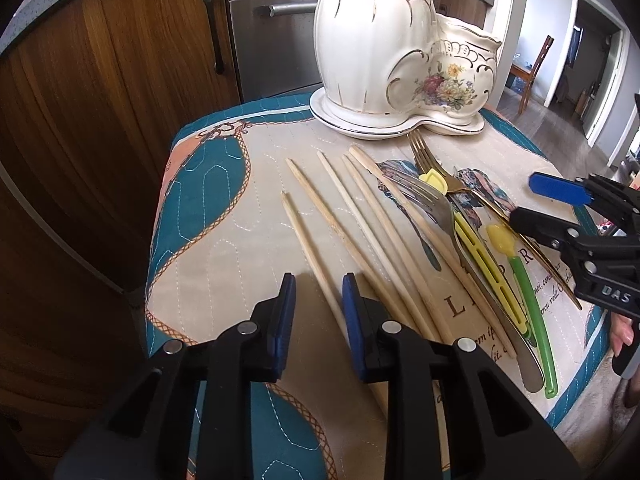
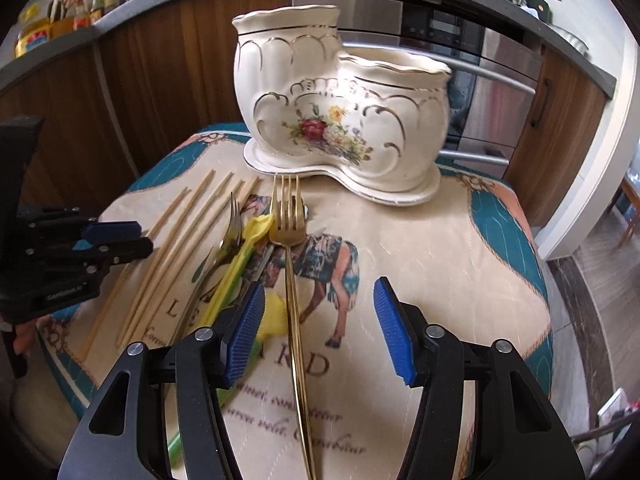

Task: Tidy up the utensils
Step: 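Grasp a chopstick with the left tool while the right tool grasps the gold fork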

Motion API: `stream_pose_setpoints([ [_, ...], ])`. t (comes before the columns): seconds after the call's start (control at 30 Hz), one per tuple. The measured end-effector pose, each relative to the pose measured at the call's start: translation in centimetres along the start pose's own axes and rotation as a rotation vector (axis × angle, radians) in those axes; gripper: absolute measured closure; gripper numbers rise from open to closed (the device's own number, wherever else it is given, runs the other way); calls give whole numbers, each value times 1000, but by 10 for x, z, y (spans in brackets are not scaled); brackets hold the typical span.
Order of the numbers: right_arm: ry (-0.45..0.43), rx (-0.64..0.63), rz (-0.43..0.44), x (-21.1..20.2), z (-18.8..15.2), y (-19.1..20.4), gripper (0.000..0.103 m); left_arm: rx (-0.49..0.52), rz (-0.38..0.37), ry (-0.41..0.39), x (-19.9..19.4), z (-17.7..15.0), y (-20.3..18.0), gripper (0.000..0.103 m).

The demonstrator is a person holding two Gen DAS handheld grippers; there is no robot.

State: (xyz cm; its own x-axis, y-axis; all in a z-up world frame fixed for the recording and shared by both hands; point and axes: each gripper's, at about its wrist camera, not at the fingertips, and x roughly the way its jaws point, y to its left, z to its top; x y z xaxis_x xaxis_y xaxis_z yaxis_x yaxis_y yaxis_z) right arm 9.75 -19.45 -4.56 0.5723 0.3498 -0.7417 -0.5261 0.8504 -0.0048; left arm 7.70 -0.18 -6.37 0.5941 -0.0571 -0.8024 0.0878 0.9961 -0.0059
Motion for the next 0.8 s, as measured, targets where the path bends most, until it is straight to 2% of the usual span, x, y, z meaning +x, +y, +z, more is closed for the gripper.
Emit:
stream_pose_setpoints([
  [0.2,50,2,28,22,6,5,68,-4,-21,1,1,3,6,86],
  [0.47,57,20,64,32,10,6,96,7,-22,-3,6,8,8,86],
  [0.63,14,60,88,23,5,1,96,-14,-21,-13,6,9,12,97],
  [0.8,-74,77,93,-2,1,-6,96,-29,-41,-34,5,5,15,98],
])
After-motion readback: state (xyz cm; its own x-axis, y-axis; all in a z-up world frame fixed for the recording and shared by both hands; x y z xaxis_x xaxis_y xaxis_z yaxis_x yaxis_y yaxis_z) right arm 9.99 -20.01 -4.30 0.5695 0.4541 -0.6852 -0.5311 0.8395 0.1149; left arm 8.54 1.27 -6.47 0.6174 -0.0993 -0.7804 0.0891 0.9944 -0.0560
